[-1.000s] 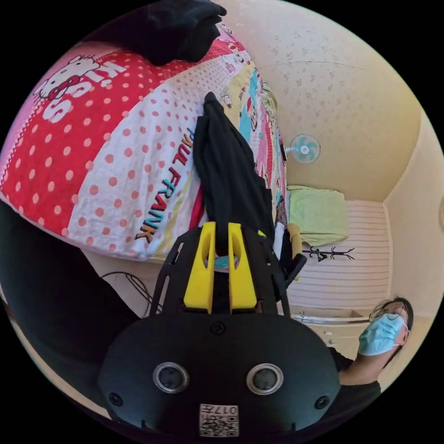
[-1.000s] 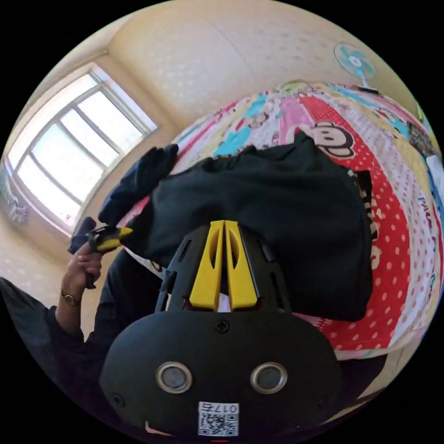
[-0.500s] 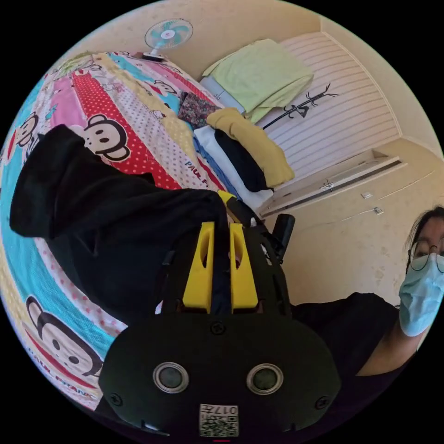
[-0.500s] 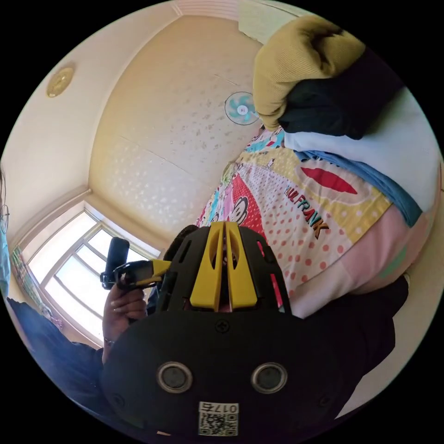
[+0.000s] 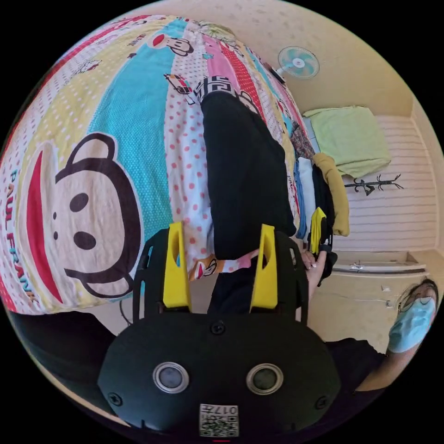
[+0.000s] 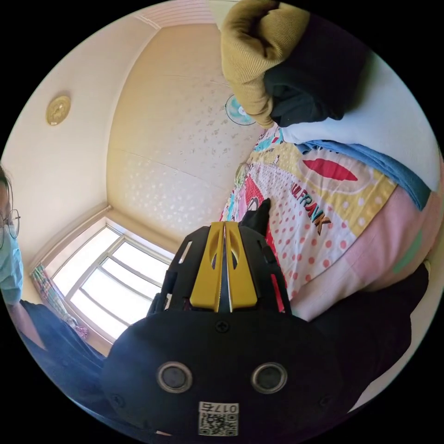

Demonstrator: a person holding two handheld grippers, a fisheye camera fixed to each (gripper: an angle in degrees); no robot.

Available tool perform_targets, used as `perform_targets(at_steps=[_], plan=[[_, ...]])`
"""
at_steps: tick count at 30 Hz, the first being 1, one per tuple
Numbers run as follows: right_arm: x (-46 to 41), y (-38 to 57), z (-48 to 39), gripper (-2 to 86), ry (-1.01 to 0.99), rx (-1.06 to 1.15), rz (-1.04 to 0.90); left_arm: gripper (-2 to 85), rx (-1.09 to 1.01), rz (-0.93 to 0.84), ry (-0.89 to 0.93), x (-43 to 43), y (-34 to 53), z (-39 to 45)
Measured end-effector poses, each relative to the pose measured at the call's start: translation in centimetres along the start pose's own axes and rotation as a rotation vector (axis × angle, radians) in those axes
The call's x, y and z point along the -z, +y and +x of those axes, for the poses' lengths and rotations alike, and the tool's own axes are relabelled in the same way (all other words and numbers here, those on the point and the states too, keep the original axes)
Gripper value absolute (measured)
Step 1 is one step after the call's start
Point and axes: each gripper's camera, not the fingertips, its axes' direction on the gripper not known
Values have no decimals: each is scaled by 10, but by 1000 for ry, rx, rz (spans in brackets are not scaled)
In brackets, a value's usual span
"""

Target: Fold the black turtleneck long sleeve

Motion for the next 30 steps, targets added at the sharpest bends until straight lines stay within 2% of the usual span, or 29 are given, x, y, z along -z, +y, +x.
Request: perform_targets(at_steps=[2,3,5,9,13,14,17,18,20,23,27,30], plan=[[3,5,-6,28,-21,32,5,146,-10,17,-32,-2,3,3],[4,9,-11,40,-58,72,4,94,-50,-11,34,-6,1,9],[2,11,-23,65,-125,154,-24,55,-70,-65,153,-15,-1,15],[-18,21,-71,156,-271,470,-209,41,-88,-11,352,12,-10,28],[-39,55,-123,246,-245,790,-369,39,-161,63,432,52,-13,54],[-45,69,-137,262,-183,867,-389,39,-179,80,456,61,-11,63],[-70,98,-161,234,-2,981,-552,38,-234,125,501,85,-2,84],[-79,107,-168,182,72,999,-665,38,-257,154,508,96,4,91],[-80,117,-181,100,177,1041,-730,38,-294,168,494,108,13,102],[-69,113,-207,87,290,1017,-642,38,-348,201,476,120,19,109],[-98,80,-224,85,446,972,-608,38,-352,184,487,115,-16,123],[-104,37,-243,86,455,964,-480,38,-453,233,533,128,-34,162]])
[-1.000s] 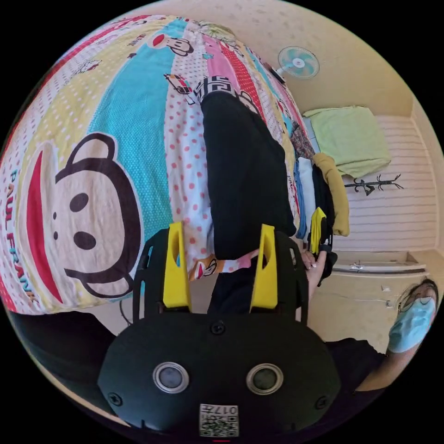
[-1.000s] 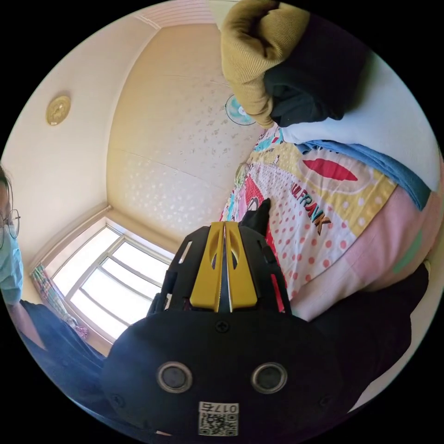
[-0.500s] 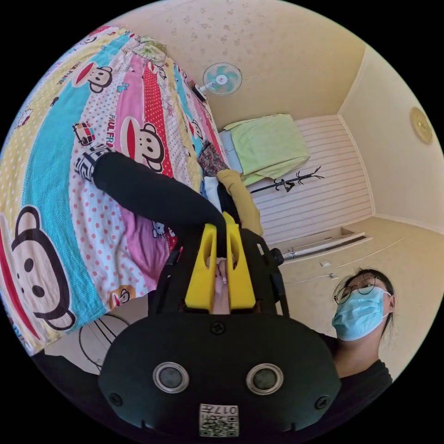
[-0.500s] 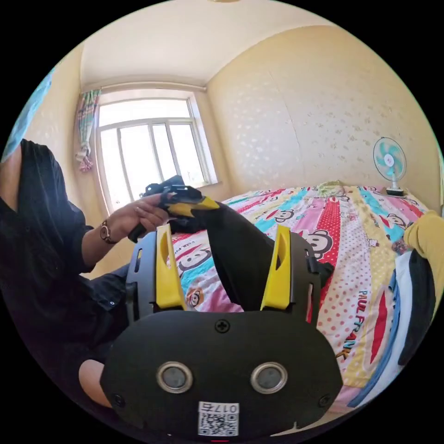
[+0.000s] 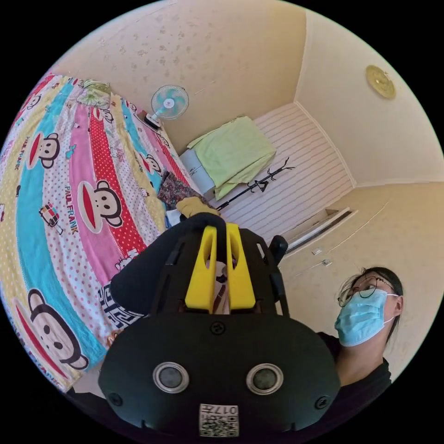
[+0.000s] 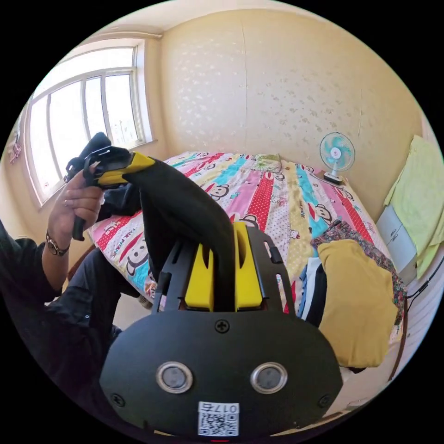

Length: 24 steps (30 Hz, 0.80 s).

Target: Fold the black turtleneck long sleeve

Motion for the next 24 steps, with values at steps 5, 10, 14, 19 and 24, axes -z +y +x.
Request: perform_targets(at_steps=[5,10,14,19,24], plan=[[36,-18,39,92,22,21,144,43,-143,12,55,-41,-30,28],[-25,38,76,102,150,-103,-127,65,20,-182,-123,-139,13,-38],[-95,152,89,73,141,-365,-471,65,213,-502,-320,-191,103,-126],[-100,242,65,22,31,-521,-548,63,319,-561,-461,-130,144,-172],[-88,196,67,8,-120,-498,-355,52,297,-533,-764,-33,87,-167]])
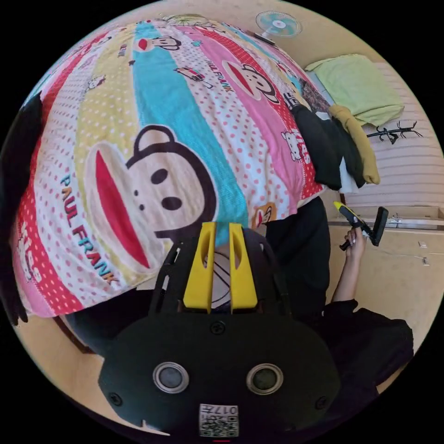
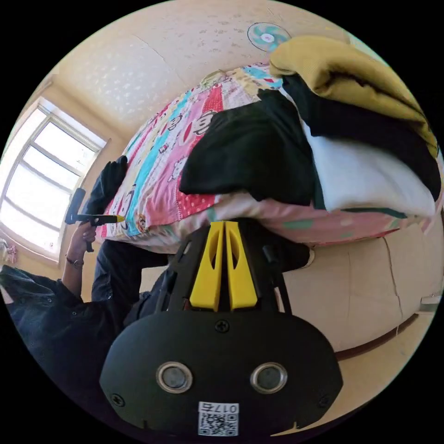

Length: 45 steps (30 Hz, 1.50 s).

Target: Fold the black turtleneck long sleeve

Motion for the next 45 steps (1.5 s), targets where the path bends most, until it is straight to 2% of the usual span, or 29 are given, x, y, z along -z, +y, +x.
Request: perform_targets(at_steps=[4,7,9,11,12,13,16,17,19,20,22,23,24,25,28,30,34,36,42,45], plan=[[-9,-58,-66,6,27,171,-42,7,25,16,-200,45,-22,-17],[-50,-97,-128,6,44,346,-174,-5,17,-203,-298,13,-56,-30],[-119,-115,-154,7,131,391,-357,-8,-9,-255,-343,-10,-78,-27],[-178,-111,-157,7,282,403,-409,-9,-34,-289,-388,-9,-90,-16],[-172,-101,-162,8,303,441,-278,-9,-64,-326,-438,-11,-99,-7],[-170,-97,-163,8,308,468,-272,-9,-85,-343,-466,-14,-103,-2],[-153,-83,-140,14,132,293,-202,-9,-194,-420,-600,-24,-118,20],[-143,-76,-124,18,9,204,-179,-9,-224,-433,-635,-26,-122,26],[-125,-65,-108,27,-142,143,-141,-9,-230,-436,-646,-24,-128,26],[-104,-56,-106,44,-166,129,-32,-9,-216,-427,-628,-19,-132,23],[-77,-46,-113,97,-31,110,100,-9,-194,-406,-576,-8,-137,14],[-70,-49,-122,151,104,118,120,-9,-173,-390,-528,-1,-140,5],[-71,-55,-132,170,227,122,108,-9,-143,-379,-473,7,-144,-5],[-74,-59,-136,180,267,131,92,-9,-128,-376,-446,11,-147,-10],[-114,-64,-157,180,390,236,-26,-8,-112,-384,-371,24,-156,-25],[-156,-49,-167,171,617,300,-98,-7,-127,-388,-355,31,-161,-30],[-175,-21,-190,143,791,401,-67,-7,-130,-378,-332,43,-167,-38],[-184,-1,-202,128,955,489,-25,-7,-124,-381,-316,51,-172,-44],[-218,39,-220,113,1105,730,-57,-7,-125,-412,-300,65,-186,-55],[-236,52,-221,102,1206,774,-57,-7,-118,-424,-286,73,-192,-60]])
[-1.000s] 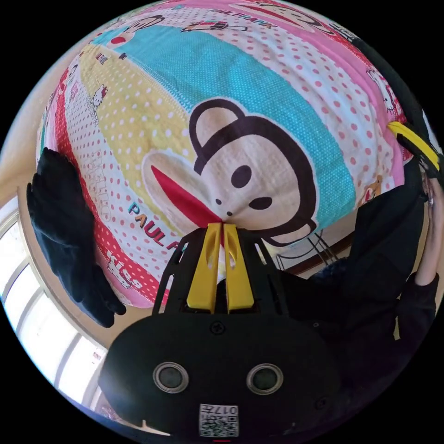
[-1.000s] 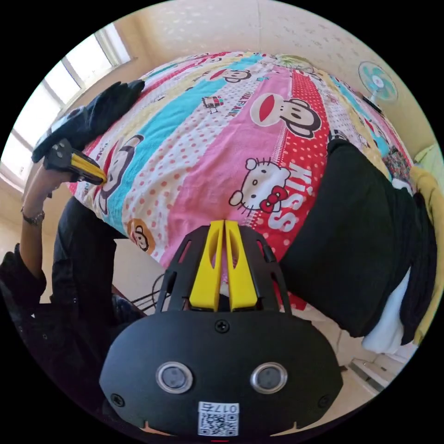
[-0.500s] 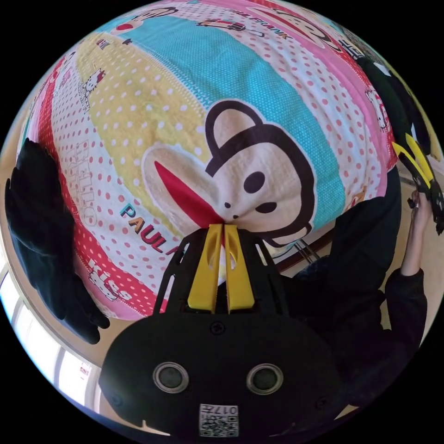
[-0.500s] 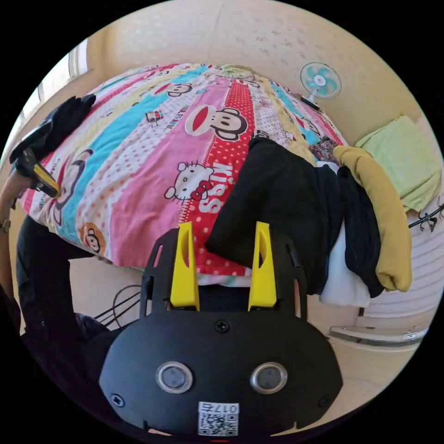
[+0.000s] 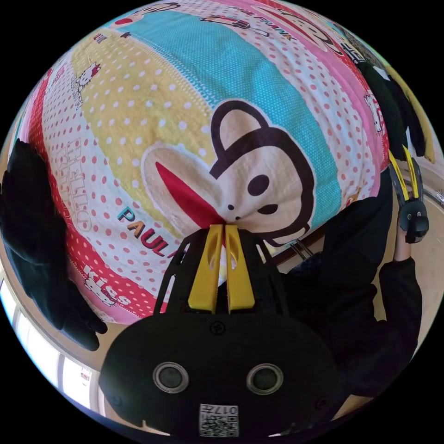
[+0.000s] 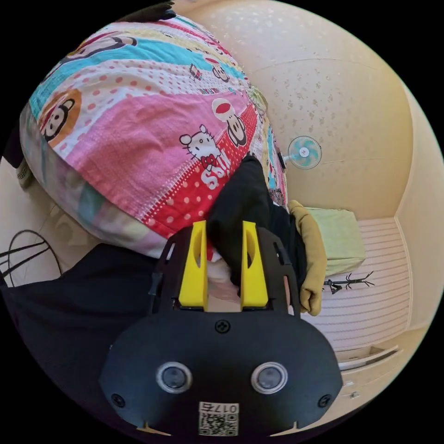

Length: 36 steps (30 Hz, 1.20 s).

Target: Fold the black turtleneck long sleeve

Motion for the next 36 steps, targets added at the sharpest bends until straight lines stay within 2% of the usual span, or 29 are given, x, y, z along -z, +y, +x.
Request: perform_targets(at_steps=[4,6,9,14,19,22,24,27,31,34,36], plan=[[-19,3,6,60,7,-116,-70,-6,1,2,7,8,0,-7],[1,12,32,48,-86,-236,35,-6,10,14,13,12,3,-12],[36,24,87,41,-106,-404,120,-6,17,24,17,18,5,-16],[100,48,175,37,-86,-460,260,-7,18,1,11,27,3,-20],[123,66,250,35,-142,-466,280,-6,18,-29,-14,35,-1,-19],[112,72,301,34,-40,-502,236,-7,18,-54,-38,40,-5,-16],[103,75,349,36,140,-541,223,-7,14,-80,-72,43,-8,-11],[92,75,404,37,301,-578,270,-7,3,-106,-128,47,-12,-2],[66,73,417,36,336,-424,351,-7,17,-102,-154,51,-10,2],[15,74,374,36,326,-284,282,-8,43,-77,-133,56,-4,-1],[-28,87,322,35,231,-242,209,-8,52,-59,-108,60,0,-6]])
